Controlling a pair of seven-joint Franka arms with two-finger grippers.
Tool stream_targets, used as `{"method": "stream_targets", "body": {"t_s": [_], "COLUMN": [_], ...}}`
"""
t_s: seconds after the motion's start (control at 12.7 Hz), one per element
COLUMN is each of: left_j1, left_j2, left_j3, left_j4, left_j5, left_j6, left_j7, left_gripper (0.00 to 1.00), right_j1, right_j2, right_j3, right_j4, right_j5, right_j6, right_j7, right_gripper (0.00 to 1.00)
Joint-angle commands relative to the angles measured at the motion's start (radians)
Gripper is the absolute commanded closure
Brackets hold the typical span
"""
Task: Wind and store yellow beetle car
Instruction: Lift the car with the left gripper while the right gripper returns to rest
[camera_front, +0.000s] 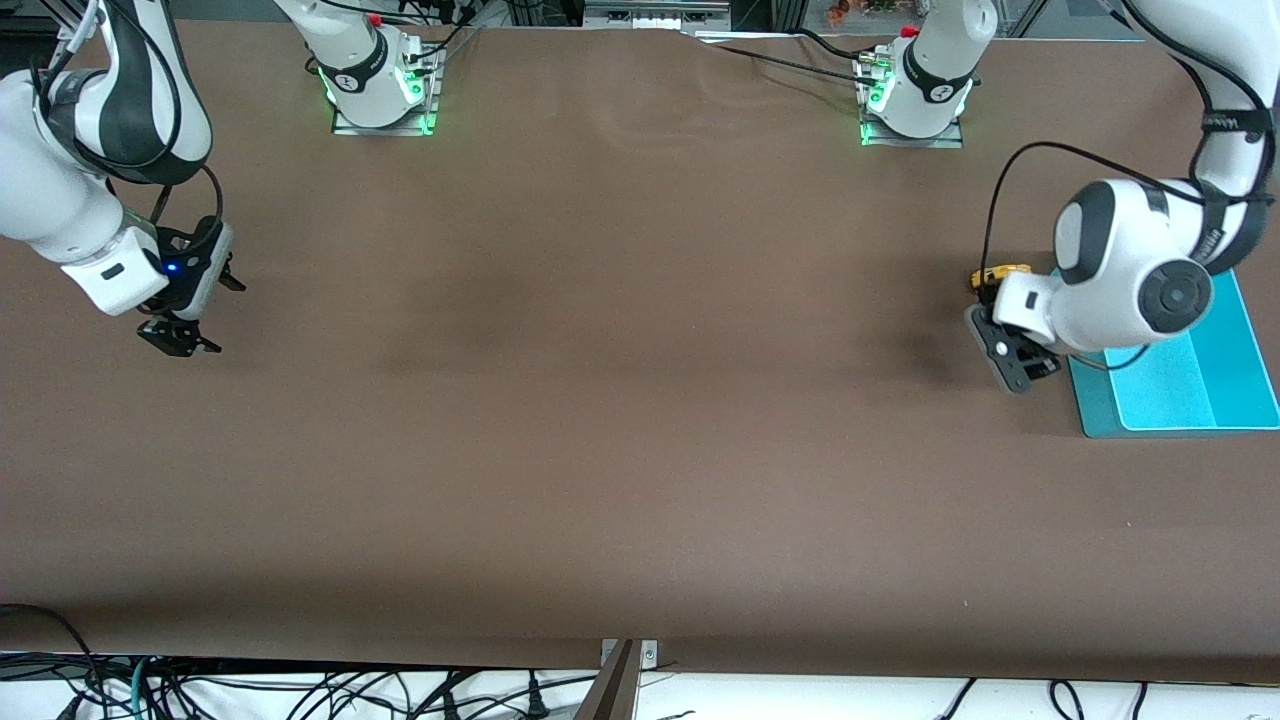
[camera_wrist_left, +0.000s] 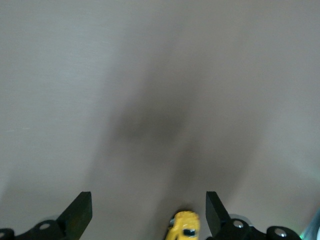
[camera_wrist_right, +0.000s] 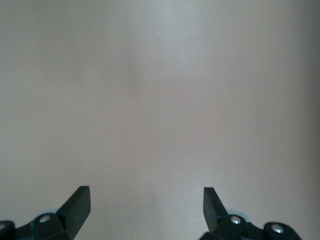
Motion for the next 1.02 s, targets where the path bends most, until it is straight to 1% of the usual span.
{"method": "stream_targets", "body": {"t_s": [0.0, 0.08, 0.24, 0.31, 0.55, 0.71, 0.94], "left_j1": [0.004, 0.014, 0.07, 0.098, 0.201, 0.219, 0.239], "left_j2": [-0.123, -0.137, -0.155, -0.157, -0.155, -0.152, -0.14], "left_j3": [0.005, 0.007, 0.008, 0.008, 0.007, 0.007, 0.007], "left_j4": [-0.158, -0.195, -0.258, -0.286, -0.344, -0.385, -0.439], "left_j5": [0.027, 0.027, 0.027, 0.027, 0.029, 0.029, 0.029], "left_j6": [0.063, 0.093, 0.154, 0.19, 0.253, 0.308, 0.391], "left_j7": [0.166, 0.24, 0.312, 0.343, 0.406, 0.437, 0.438], "left_gripper": [0.0, 0.0, 0.0, 0.0, 0.0, 0.0, 0.0], "right_j1": [0.004, 0.021, 0.047, 0.055, 0.084, 0.107, 0.118], "right_j2": [-0.089, -0.12, -0.166, -0.172, -0.172, -0.172, -0.169], "right_j3": [0.006, 0.006, 0.006, 0.004, 0.004, 0.004, -0.002], "right_j4": [0.008, 0.008, 0.009, 0.017, 0.086, 0.124, 0.149], "right_j5": [0.006, 0.006, 0.007, 0.007, 0.009, 0.009, 0.009], "right_j6": [-0.072, -0.1, -0.135, -0.146, -0.247, -0.283, -0.321], "right_j7": [0.191, 0.274, 0.444, 0.538, 0.823, 0.978, 1.103], "right_gripper": [0.0, 0.0, 0.0, 0.0, 0.0, 0.0, 0.0]}}
